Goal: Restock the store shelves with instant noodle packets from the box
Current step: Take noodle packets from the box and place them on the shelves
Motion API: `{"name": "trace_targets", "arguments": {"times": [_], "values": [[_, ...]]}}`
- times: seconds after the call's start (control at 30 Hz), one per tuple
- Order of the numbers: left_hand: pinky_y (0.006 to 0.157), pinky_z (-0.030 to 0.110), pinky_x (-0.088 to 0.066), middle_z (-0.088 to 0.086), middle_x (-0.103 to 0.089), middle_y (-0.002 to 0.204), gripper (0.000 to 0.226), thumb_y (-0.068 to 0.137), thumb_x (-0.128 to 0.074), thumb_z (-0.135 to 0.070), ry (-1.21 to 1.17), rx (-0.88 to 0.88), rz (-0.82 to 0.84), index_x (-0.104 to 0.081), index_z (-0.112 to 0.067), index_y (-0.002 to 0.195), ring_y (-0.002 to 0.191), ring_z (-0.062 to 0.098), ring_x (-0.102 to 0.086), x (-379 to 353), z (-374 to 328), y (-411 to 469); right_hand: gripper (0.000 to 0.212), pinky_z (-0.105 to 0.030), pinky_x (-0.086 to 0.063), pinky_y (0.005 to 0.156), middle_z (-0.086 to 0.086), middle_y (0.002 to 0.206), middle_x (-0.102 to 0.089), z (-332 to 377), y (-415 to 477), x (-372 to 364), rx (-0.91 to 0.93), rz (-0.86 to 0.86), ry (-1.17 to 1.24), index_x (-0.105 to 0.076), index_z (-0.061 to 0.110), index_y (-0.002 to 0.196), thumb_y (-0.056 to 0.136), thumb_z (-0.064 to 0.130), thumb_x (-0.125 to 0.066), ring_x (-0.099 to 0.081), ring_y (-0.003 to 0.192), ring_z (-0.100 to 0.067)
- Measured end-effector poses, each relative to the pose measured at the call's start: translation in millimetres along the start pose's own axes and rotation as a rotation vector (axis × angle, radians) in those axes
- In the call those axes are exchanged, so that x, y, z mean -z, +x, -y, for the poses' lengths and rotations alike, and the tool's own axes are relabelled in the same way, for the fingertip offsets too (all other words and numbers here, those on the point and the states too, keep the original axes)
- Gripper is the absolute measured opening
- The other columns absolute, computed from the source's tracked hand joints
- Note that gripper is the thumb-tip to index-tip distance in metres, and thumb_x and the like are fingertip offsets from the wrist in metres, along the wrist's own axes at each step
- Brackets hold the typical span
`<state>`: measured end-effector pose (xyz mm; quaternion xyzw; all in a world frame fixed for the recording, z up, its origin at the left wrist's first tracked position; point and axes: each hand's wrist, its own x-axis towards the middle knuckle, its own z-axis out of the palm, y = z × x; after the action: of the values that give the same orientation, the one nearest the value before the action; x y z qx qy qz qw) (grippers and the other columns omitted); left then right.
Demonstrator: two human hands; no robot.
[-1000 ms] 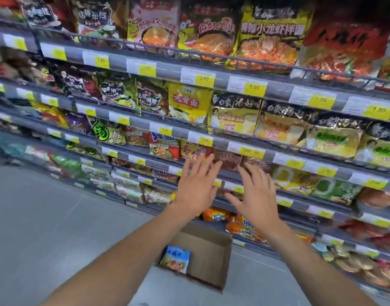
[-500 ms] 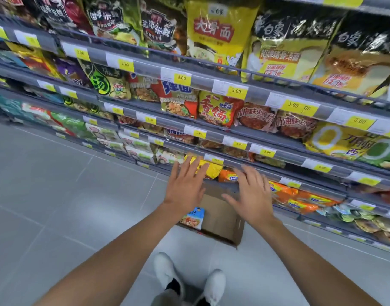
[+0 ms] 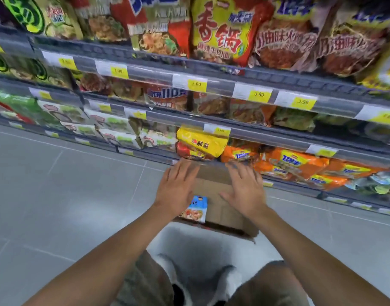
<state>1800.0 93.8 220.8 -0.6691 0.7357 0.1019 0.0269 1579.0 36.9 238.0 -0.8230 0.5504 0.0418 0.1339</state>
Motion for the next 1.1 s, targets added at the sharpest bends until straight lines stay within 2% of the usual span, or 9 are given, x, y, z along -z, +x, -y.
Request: {"name": "trace_targets", "arguments": {"times": [0.1,0.27,0.47,0.7,0.8,0.87,0.93,1.0,1.1], "values": [[0.104,0.044,-0.043,0.005,-0.03,0.158,0.075,0.086,-0.065,-0.029,-0.092,0.051,0.065,-0.03,-0.024,0.152,0.141,0.031,-0.032,-64,14,14,0.086,-0.045,-0.023,0.116,0.002,0.157,-0.031,-7,13,-62,-0.038,0.086,0.051,-0.023,0.03,0.155,0.083,0.059,-0.061,-0.031,0.142,-0.023],[0.089,0.044,-0.053,0.009,-0.049,0.137,0.065,0.092,-0.056,-0.021,-0.327,0.209,0.205,-0.028,-0.029,0.151,0.116,0.034,-0.053,-170,37,37,0.073,-0.042,-0.045,0.102,-0.003,0.139,-0.056,-20,37,-181,-0.116,0.263,0.161,-0.026,0.026,0.151,0.09,0.055,-0.053,-0.056,0.123,-0.027],[0.096,0.039,-0.05,0.013,-0.053,0.141,0.064,0.095,-0.049,-0.026,-0.36,0.327,0.46,-0.024,-0.023,0.154,0.122,0.033,-0.056,-284,57,68,0.055,-0.04,-0.044,0.101,-0.019,0.141,-0.054,-25,67,-321,-0.338,0.538,0.299,-0.032,0.01,0.148,0.1,0.035,-0.047,-0.052,0.127,-0.037],[0.069,0.027,-0.045,0.009,-0.055,0.124,0.064,0.096,-0.044,-0.015,-0.421,0.444,0.661,-0.019,-0.012,0.155,0.088,0.018,-0.058,-345,64,81,0.036,-0.033,-0.045,0.097,-0.019,0.134,-0.055,-12,94,-383,-0.512,0.616,0.558,-0.05,-0.002,0.135,0.104,0.014,-0.042,-0.054,0.123,-0.031],[0.088,0.03,-0.042,0.013,-0.05,0.135,0.059,0.1,-0.042,-0.017,-0.403,0.462,0.677,-0.02,-0.007,0.153,0.108,0.023,-0.054,-351,64,81,0.021,-0.025,-0.054,0.069,-0.011,0.108,-0.063,-12,96,-401,-0.65,0.606,0.834,-0.058,0.006,0.116,0.102,0.019,-0.051,-0.063,0.087,-0.018],[0.097,0.03,-0.039,0.012,-0.046,0.146,0.058,0.101,-0.041,-0.015,-0.455,0.472,0.702,-0.02,-0.009,0.155,0.118,0.025,-0.052,-349,63,80,0.008,-0.015,-0.049,0.051,-0.006,0.094,-0.065,-14,96,-408,-0.757,0.601,1.001,-0.059,0.008,0.105,0.1,0.013,-0.055,-0.061,0.072,-0.01],[0.095,0.027,-0.042,0.009,-0.055,0.136,0.05,0.096,-0.043,-0.01,-0.549,0.461,0.694,-0.037,-0.012,0.146,0.11,0.021,-0.054,-359,66,81,0.009,-0.017,-0.052,0.056,-0.005,0.095,-0.069,-17,94,-410,-0.791,0.612,1.12,-0.062,0.011,0.104,0.096,0.014,-0.062,-0.064,0.075,-0.011],[0.098,0.031,-0.05,0.005,-0.064,0.123,0.048,0.084,-0.049,-0.01,-0.671,0.483,0.655,-0.051,-0.018,0.132,0.106,0.017,-0.06,-378,72,83,0.014,-0.026,-0.056,0.077,-0.004,0.102,-0.073,-19,92,-410,-0.816,0.629,1.198,-0.065,0.015,0.103,0.091,0.019,-0.07,-0.068,0.086,-0.016],[0.087,0.039,-0.06,-0.004,-0.071,0.11,0.04,0.076,-0.06,-0.024,-0.738,0.54,0.624,-0.061,-0.04,0.113,0.095,0.015,-0.07,-483,110,99,0.026,-0.041,-0.057,0.093,-0.005,0.103,-0.077,-28,89,-408,-0.829,0.638,1.239,-0.067,0.017,0.109,0.085,0.015,-0.076,-0.073,0.096,-0.022]]}}
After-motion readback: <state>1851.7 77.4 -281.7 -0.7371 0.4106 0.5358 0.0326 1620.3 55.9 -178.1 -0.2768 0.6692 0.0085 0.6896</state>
